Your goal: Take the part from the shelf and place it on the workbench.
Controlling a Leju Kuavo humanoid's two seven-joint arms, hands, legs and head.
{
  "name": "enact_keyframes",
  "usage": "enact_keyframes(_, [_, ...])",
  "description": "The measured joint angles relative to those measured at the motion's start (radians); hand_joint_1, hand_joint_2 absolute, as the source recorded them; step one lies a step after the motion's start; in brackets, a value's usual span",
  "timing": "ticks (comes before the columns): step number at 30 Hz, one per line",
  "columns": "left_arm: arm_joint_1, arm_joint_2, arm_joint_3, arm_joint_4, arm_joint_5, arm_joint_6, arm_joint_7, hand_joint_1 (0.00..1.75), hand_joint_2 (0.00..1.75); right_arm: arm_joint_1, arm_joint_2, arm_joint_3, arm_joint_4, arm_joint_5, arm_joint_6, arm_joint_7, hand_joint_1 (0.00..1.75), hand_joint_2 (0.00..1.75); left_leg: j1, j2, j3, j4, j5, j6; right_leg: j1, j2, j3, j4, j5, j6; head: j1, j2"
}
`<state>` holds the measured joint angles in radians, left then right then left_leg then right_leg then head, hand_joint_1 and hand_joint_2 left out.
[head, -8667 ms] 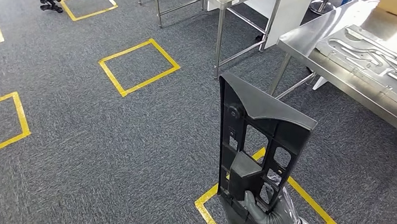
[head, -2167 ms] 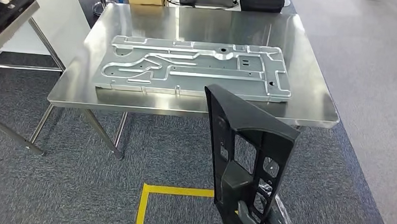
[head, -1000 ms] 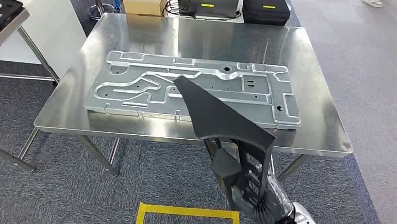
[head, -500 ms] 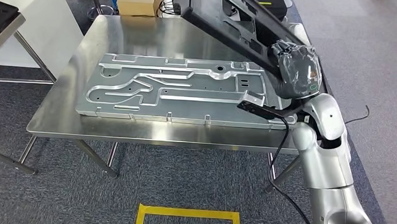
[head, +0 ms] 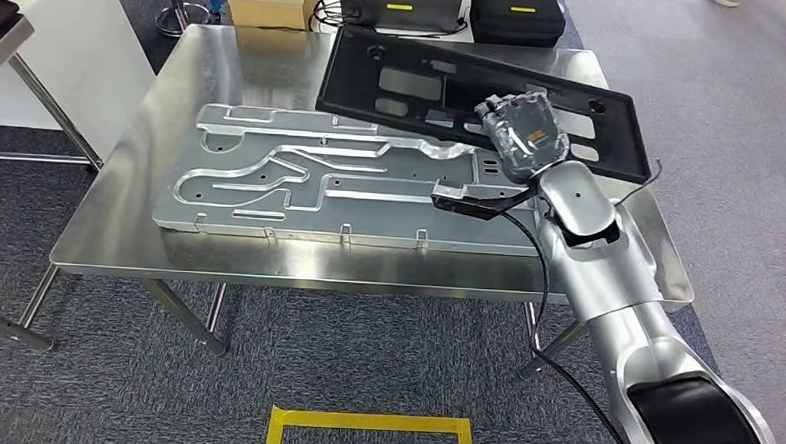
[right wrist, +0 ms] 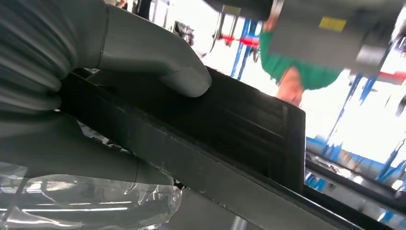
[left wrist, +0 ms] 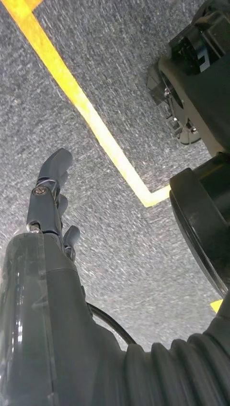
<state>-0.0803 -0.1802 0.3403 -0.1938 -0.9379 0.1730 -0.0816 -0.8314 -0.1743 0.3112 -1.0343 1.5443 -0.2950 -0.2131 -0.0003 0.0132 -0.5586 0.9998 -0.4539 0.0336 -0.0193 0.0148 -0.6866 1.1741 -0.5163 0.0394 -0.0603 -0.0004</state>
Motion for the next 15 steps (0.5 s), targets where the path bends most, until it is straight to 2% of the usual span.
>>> enact_keyframes(1, [0.0,0.0,-0.002,0.0,-0.004,-0.001,-0.002,0.0,1.75,-0.008,0.01,0.019,0.047,0.002,-0.006,0.006,1.75,1.75,-0.001,0.001,0.001,0.0,-0.001,0.002,0.0,-0.001,-0.04,0.068,-0.021,0.002,0.0,0.0])
enact_keyframes(2, [0.0,0.0,-0.004,0.0,-0.009,-0.002,-0.001,0.0,1.75,-0.013,0.021,0.035,0.097,-0.002,-0.01,0.011,1.75,1.75,-0.002,0.001,0.002,0.0,-0.002,0.004,0.0,-0.002,-0.071,0.115,-0.027,0.004,0.0,0.0])
enact_keyframes(3, [0.0,0.001,-0.007,0.0,-0.012,-0.004,0.0,0.0,1.75,-0.015,0.033,0.045,0.144,-0.011,-0.013,0.015,1.75,1.75,-0.003,0.001,0.005,0.001,-0.004,0.004,0.0,-0.002,-0.084,0.124,-0.012,0.003,0.0,0.0])
enact_keyframes(4, [0.0,0.001,-0.01,0.0,-0.015,-0.006,0.003,0.0,1.75,-0.017,0.045,0.053,0.191,-0.021,-0.016,0.021,1.75,1.75,-0.004,0.0,0.008,0.002,-0.007,0.005,0.001,-0.002,-0.078,0.094,0.02,0.001,0.0,0.0])
enact_keyframes(6, [0.0,0.002,-0.016,0.0,-0.021,-0.012,0.009,0.0,1.75,-0.028,0.073,0.062,0.288,-0.034,-0.021,0.044,1.75,1.75,-0.007,0.0,0.015,0.005,-0.016,0.001,0.004,-0.002,-0.026,-0.041,0.1,-0.009,0.0,0.0])
enact_keyframes(7, [0.0,0.002,-0.017,0.0,-0.023,-0.014,0.012,0.0,1.75,-0.037,0.087,0.066,0.336,-0.037,-0.02,0.06,1.75,1.75,-0.01,0.0,0.016,0.008,-0.021,-0.004,0.007,-0.001,-0.003,-0.099,0.124,-0.016,0.0,0.0])
enact_keyframes(8, [0.001,0.003,-0.018,0.0,-0.025,-0.016,0.013,0.0,1.75,-0.045,0.1,0.069,0.382,-0.039,-0.02,0.074,1.75,1.75,-0.011,0.0,0.017,0.009,-0.025,-0.008,0.011,0.0,0.012,-0.135,0.134,-0.022,0.0,0.0])
enact_keyframes(10, [0.001,0.005,-0.018,0.0,-0.025,-0.016,0.015,0.0,1.75,-0.053,0.116,0.075,0.461,-0.038,-0.018,0.095,1.75,1.75,-0.013,0.001,0.018,0.009,-0.031,-0.018,0.017,0.002,0.018,-0.152,0.129,-0.033,0.0,0.0])
enact_keyframes(12, [0.002,0.008,-0.018,0.0,-0.024,-0.015,0.014,0.0,1.75,-0.053,0.118,0.085,0.519,-0.032,-0.019,0.109,1.75,1.75,-0.012,0.0,0.018,0.014,-0.043,-0.028,0.009,0.002,0.027,-0.158,0.127,-0.042,0.0,0.0])
enact_keyframes(13, [0.003,0.009,-0.017,0.0,-0.022,-0.014,0.013,0.0,1.75,-0.055,0.117,0.091,0.543,-0.03,-0.019,0.115,1.75,1.75,-0.011,-0.002,0.009,0.04,-0.059,-0.033,0.005,0.001,0.033,-0.163,0.126,-0.046,0.0,0.0])
enact_keyframes(15, [0.001,0.012,-0.016,0.0,-0.015,-0.012,0.011,0.0,1.75,-0.063,0.115,0.099,0.585,-0.029,-0.014,0.123,1.75,1.75,-0.007,-0.004,-0.037,0.15,-0.111,-0.043,0.0,0.001,0.043,-0.167,0.122,-0.053,0.0,0.0])
